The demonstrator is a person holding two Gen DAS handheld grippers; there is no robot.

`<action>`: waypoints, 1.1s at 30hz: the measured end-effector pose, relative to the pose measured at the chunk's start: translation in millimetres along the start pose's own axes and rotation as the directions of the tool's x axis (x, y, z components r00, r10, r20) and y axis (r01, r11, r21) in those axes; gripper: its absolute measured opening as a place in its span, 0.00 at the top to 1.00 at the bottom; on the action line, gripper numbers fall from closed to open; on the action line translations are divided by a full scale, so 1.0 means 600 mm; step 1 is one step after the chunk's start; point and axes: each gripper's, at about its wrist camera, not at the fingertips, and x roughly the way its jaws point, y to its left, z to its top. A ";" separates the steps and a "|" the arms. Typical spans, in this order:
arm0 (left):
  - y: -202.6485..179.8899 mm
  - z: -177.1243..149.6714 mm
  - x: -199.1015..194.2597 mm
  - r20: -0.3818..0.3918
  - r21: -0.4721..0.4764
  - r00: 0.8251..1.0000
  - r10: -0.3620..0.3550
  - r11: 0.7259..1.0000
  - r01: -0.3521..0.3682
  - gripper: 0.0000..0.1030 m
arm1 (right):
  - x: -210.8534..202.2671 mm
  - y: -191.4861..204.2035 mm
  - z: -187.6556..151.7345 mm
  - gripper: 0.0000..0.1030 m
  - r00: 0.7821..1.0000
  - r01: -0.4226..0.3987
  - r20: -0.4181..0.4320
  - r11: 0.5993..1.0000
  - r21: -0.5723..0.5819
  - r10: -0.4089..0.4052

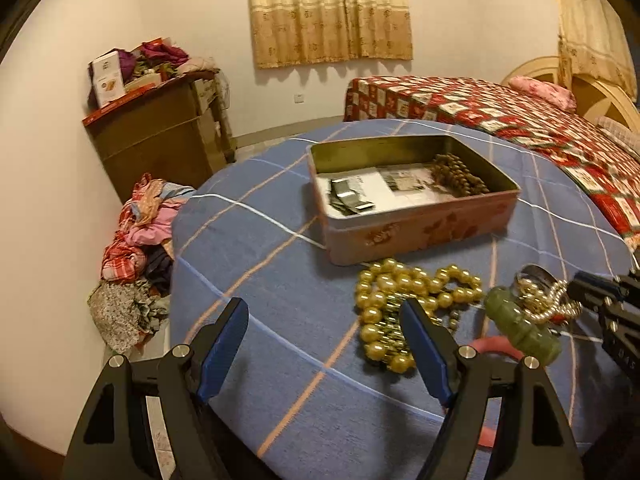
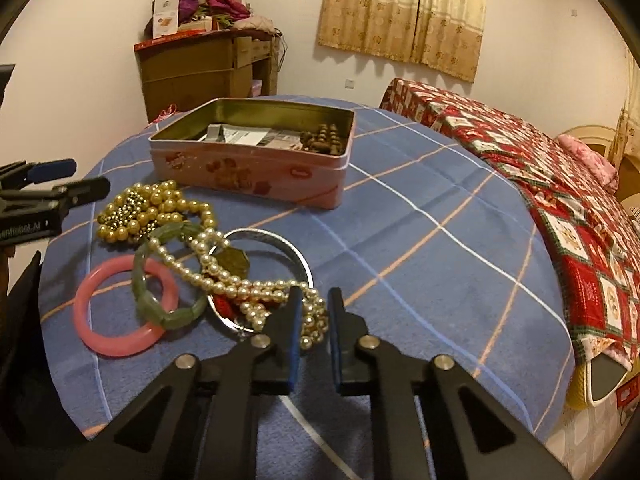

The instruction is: Organize jewelry

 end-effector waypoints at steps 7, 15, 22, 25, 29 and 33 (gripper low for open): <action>-0.026 -0.005 -0.002 0.007 0.036 0.999 -0.043 0.998 0.042 0.31 | 0.004 -0.021 0.003 0.90 0.998 0.064 -0.011 0.997 0.034 -0.063; -0.043 -0.016 0.027 -0.059 0.049 0.991 -0.116 0.992 0.119 0.50 | 0.009 -0.009 0.002 0.90 0.998 0.062 -0.009 0.998 0.007 -0.062; -0.027 -0.010 0.013 -0.039 0.019 0.985 -0.165 0.986 0.166 0.91 | 0.005 -0.010 0.003 0.90 0.998 0.066 0.004 0.998 0.013 -0.066; -0.021 0.003 -0.012 0.006 0.029 0.984 -0.178 0.984 0.177 0.91 | 0.003 -0.012 0.004 0.90 0.997 0.071 0.010 0.997 0.019 -0.071; -0.010 0.030 -0.050 0.073 0.011 0.975 -0.210 0.978 0.210 0.91 | 0.002 -0.016 0.006 0.90 0.997 0.074 0.014 0.997 0.025 -0.074; 0.003 0.052 -0.081 0.123 -0.005 0.964 -0.235 0.972 0.237 0.91 | 0.000 -0.022 0.008 0.90 0.997 0.077 0.022 0.996 0.034 -0.077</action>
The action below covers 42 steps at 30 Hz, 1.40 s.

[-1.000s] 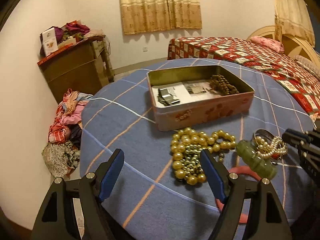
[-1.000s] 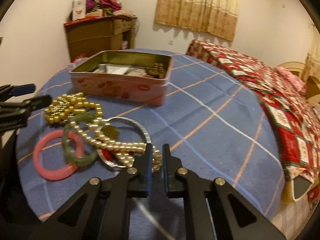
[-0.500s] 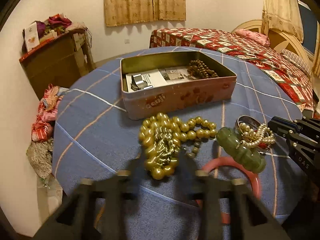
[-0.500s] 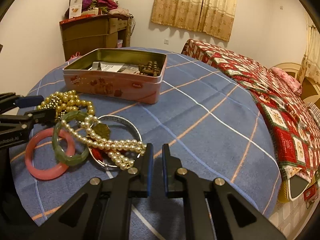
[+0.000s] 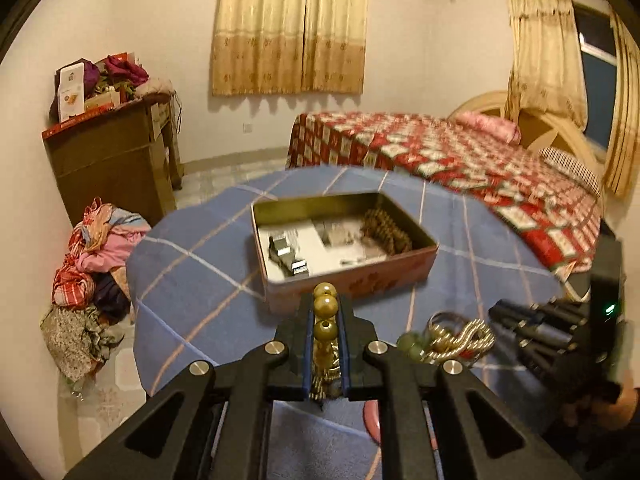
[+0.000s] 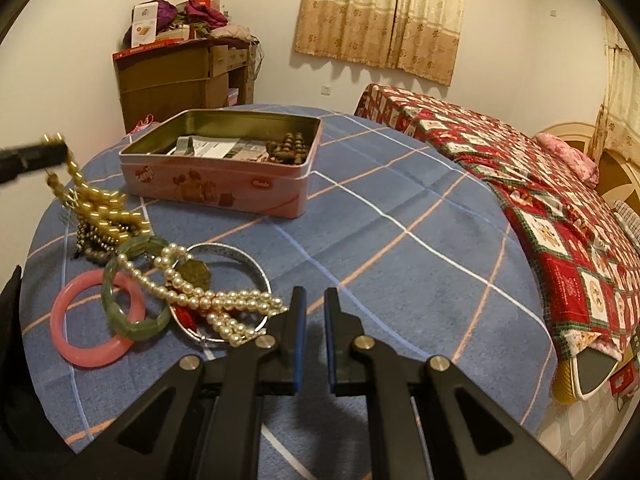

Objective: Organize jewelry
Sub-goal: 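Lift both necklaces and carry them toward the tin box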

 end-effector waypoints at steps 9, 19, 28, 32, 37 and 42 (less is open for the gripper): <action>-0.001 -0.004 0.020 -0.021 0.018 1.000 -0.006 1.000 0.006 0.91 | 0.002 0.002 -0.001 0.90 1.000 -0.002 -0.001 1.000 -0.009 0.002; 0.039 -0.010 0.028 -0.035 -0.063 0.999 -0.020 0.998 0.017 0.91 | 0.001 -0.001 -0.001 0.90 1.000 -0.001 0.001 1.000 -0.004 0.001; 0.011 0.056 -0.028 0.080 -0.002 0.995 -0.064 0.998 0.064 0.91 | -0.001 -0.004 0.002 0.88 1.000 -0.015 0.003 1.000 0.002 0.015; 0.017 0.063 -0.032 0.088 -0.011 0.995 -0.042 0.999 0.043 0.91 | -0.006 -0.003 0.003 0.77 0.999 -0.044 0.014 0.999 0.003 0.044; 0.022 0.045 -0.020 0.061 -0.019 0.998 -0.007 1.000 0.008 0.91 | -0.013 0.004 0.006 0.76 0.995 -0.099 0.024 0.995 -0.015 0.099; 0.027 0.018 -0.002 0.025 -0.016 0.999 0.020 1.000 -0.020 0.91 | -0.004 0.018 0.001 0.73 0.994 -0.108 -0.003 0.993 -0.041 0.108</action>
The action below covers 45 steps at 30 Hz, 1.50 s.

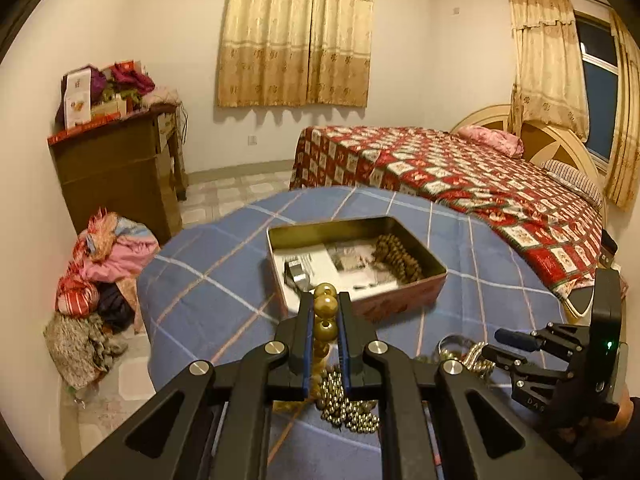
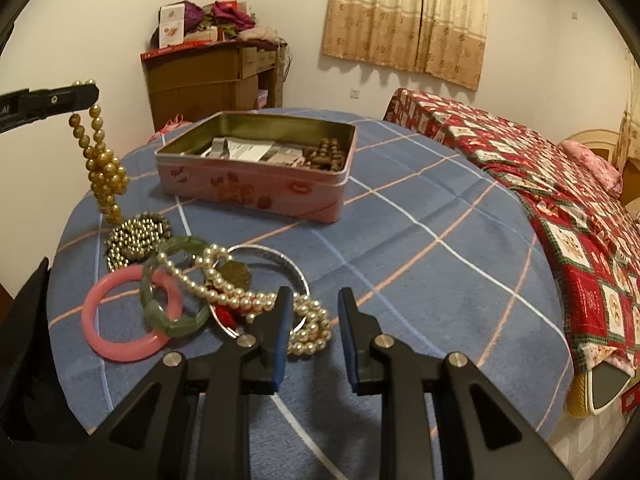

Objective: Organize jewelry
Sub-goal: 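Lift both necklaces and carry them toward the tin box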

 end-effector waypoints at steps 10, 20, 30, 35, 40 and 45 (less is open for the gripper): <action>-0.001 -0.019 0.025 -0.040 -0.019 0.999 -0.028 0.999 0.027 0.91 | 0.014 -0.020 -0.006 0.56 0.999 -0.038 -0.037 0.998 0.051 0.039; 0.003 -0.022 0.028 -0.044 -0.032 0.999 -0.030 0.999 0.029 0.91 | 0.011 -0.010 -0.006 0.89 0.996 -0.079 -0.030 0.996 0.041 0.080; -0.003 0.002 0.001 0.012 0.003 1.000 0.007 1.000 -0.007 0.91 | -0.032 -0.004 0.020 0.92 0.998 0.006 0.063 1.000 0.005 -0.007; -0.008 0.023 -0.012 0.045 0.020 0.999 0.007 1.000 -0.008 0.91 | -0.064 0.000 0.052 0.92 0.991 0.026 0.130 1.000 -0.006 -0.025; -0.013 0.040 -0.014 0.062 0.032 0.998 0.007 0.999 -0.009 0.91 | -0.085 -0.001 0.087 0.92 0.982 0.038 0.184 0.999 -0.017 -0.034; -0.021 0.065 -0.010 0.086 0.062 0.996 0.032 0.997 -0.037 0.91 | -0.089 -0.005 0.121 0.92 0.974 0.066 0.218 0.997 -0.033 -0.057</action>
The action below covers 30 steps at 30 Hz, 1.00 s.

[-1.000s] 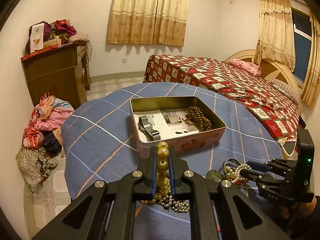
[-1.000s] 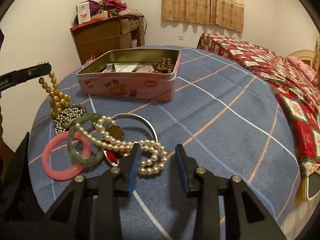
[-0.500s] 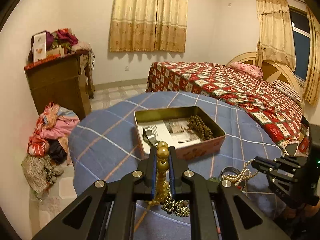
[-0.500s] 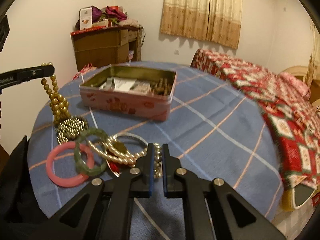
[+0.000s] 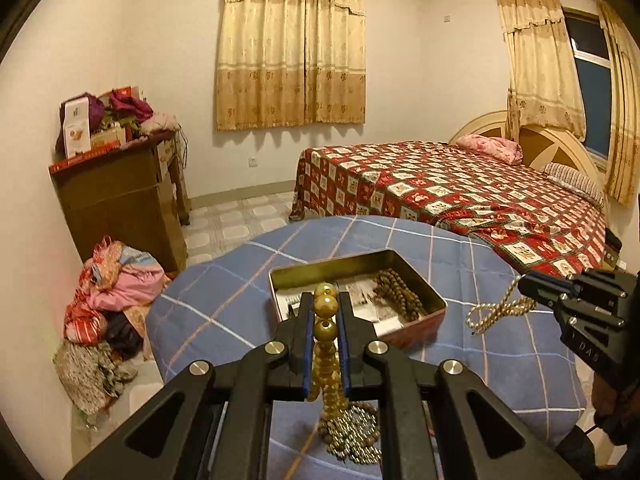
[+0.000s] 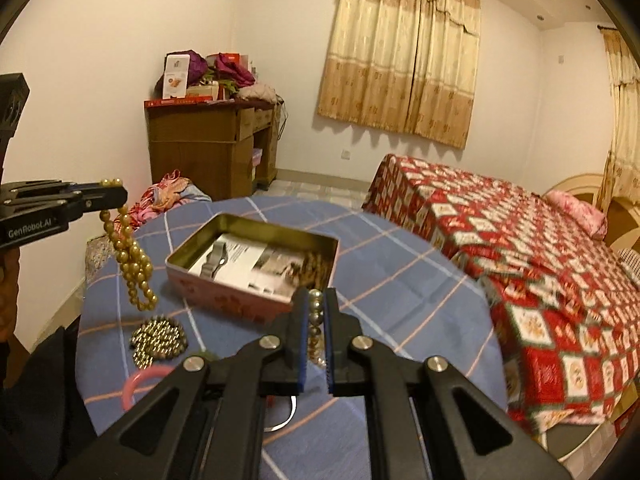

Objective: Organize jewelry
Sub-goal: 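Lift both necklaces and carry them toward the tin box, then lower the gold necklace into the tin with the left tool while the right tool drops the pearls in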

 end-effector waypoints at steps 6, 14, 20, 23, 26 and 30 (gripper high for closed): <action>0.002 0.030 0.018 0.024 0.021 0.999 0.026 0.999 -0.026 0.91 | 0.017 -0.004 0.026 0.92 0.999 0.027 0.016 1.000 -0.015 -0.027; 0.004 0.062 0.048 0.046 0.051 0.995 0.084 0.995 -0.086 0.91 | 0.044 -0.001 0.059 0.92 0.998 0.047 0.034 0.998 -0.036 -0.046; -0.005 0.073 0.080 0.040 0.077 0.994 0.101 0.992 -0.103 0.91 | 0.073 -0.002 0.081 0.92 0.998 0.058 0.028 0.998 -0.038 -0.057; -0.009 0.075 0.100 0.032 0.089 0.993 0.111 0.989 -0.114 0.91 | 0.087 -0.001 0.089 0.92 0.998 0.064 0.026 0.997 -0.044 -0.063; -0.008 0.075 0.117 0.020 0.096 0.993 0.118 0.988 -0.119 0.91 | 0.096 -0.002 0.098 0.92 0.997 0.069 0.026 0.997 -0.045 -0.068; -0.009 0.077 0.140 -0.001 0.104 0.993 0.122 0.987 -0.121 0.91 | 0.110 -0.003 0.106 0.92 0.997 0.072 0.022 0.996 -0.042 -0.071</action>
